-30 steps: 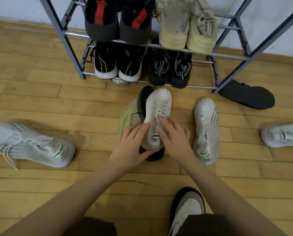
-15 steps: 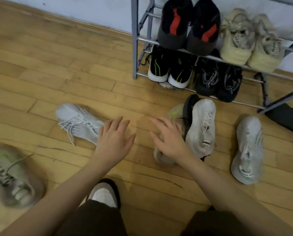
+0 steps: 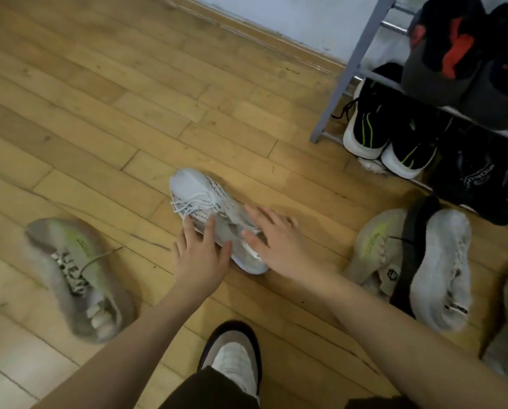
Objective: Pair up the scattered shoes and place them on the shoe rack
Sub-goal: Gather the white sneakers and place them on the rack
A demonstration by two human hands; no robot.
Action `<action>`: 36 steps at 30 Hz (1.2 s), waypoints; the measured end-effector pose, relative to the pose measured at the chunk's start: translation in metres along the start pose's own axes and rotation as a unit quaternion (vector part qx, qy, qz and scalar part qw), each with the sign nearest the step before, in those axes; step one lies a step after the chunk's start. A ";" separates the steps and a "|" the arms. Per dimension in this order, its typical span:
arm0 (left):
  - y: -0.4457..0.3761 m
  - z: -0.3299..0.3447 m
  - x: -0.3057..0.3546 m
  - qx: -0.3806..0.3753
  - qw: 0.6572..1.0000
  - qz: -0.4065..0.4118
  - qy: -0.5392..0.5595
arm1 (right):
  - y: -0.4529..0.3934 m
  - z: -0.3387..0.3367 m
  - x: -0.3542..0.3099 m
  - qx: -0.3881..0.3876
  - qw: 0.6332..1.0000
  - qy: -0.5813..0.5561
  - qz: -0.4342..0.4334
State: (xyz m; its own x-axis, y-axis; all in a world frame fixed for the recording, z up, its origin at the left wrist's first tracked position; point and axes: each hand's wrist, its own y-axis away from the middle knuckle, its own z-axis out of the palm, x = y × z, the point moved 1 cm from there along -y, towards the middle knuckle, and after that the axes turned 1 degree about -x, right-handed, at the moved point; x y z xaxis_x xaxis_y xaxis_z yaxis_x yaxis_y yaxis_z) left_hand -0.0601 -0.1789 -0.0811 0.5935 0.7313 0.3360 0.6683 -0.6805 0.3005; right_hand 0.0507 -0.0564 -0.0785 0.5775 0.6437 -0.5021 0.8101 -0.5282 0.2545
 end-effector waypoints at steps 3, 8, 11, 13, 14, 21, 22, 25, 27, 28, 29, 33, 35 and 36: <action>-0.010 0.002 -0.003 0.005 0.999 -0.033 0.016 | -0.025 0.001 0.005 -0.025 0.999 0.023 -0.008; -0.027 0.002 -0.015 -0.007 0.994 -0.066 0.082 | -0.048 0.005 0.009 -0.051 0.997 0.055 -0.021; -0.032 0.000 -0.014 0.006 0.991 -0.051 0.126 | -0.053 0.013 -0.002 -0.061 0.996 0.035 -0.047; -0.035 -0.004 -0.013 0.020 0.983 -0.035 0.177 | -0.051 0.015 -0.008 -0.051 0.997 0.012 -0.054; -0.036 -0.006 -0.012 0.027 0.979 -0.025 0.202 | -0.049 0.015 -0.010 -0.038 0.998 -0.001 -0.053; -0.036 -0.025 0.009 0.066 0.945 0.097 0.305 | -0.022 -0.010 -0.016 0.085 0.978 -0.191 -0.019; -0.035 -0.027 0.012 0.074 0.946 0.109 0.295 | -0.016 -0.016 -0.016 0.096 0.973 -0.209 -0.021; -0.032 -0.037 0.027 0.100 0.946 0.154 0.269 | 0.000 -0.032 -0.015 0.135 0.963 -0.233 -0.020; -0.030 -0.043 0.042 0.116 0.934 0.195 0.275 | 0.011 -0.042 -0.011 0.166 0.959 -0.231 -0.014; -0.029 -0.045 0.050 0.120 0.929 0.211 0.278 | 0.016 -0.048 -0.008 0.181 0.956 -0.229 -0.013; -0.028 -0.047 0.059 0.119 0.926 0.224 0.280 | 0.022 -0.053 -0.003 0.195 0.954 -0.227 -0.011; -0.012 -0.049 0.101 0.084 0.916 0.264 0.289 | 0.050 -0.078 0.023 0.246 0.941 -0.230 0.028; -0.003 -0.047 0.127 0.064 0.909 0.289 0.293 | 0.068 -0.090 0.038 0.268 0.935 -0.228 0.053; 0.001 -0.045 0.140 0.052 0.904 0.302 0.298 | 0.079 -0.095 0.045 0.281 0.930 -0.229 0.062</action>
State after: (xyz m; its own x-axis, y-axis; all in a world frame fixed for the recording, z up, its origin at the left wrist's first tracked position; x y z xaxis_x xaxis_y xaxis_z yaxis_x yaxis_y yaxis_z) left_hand 0.0038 -0.0797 0.0064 0.5379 0.0528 0.8414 0.3604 -0.9166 -0.1729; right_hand 0.1501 -0.0164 -0.0024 0.4555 0.3234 -0.8294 0.4851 -0.8714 -0.0733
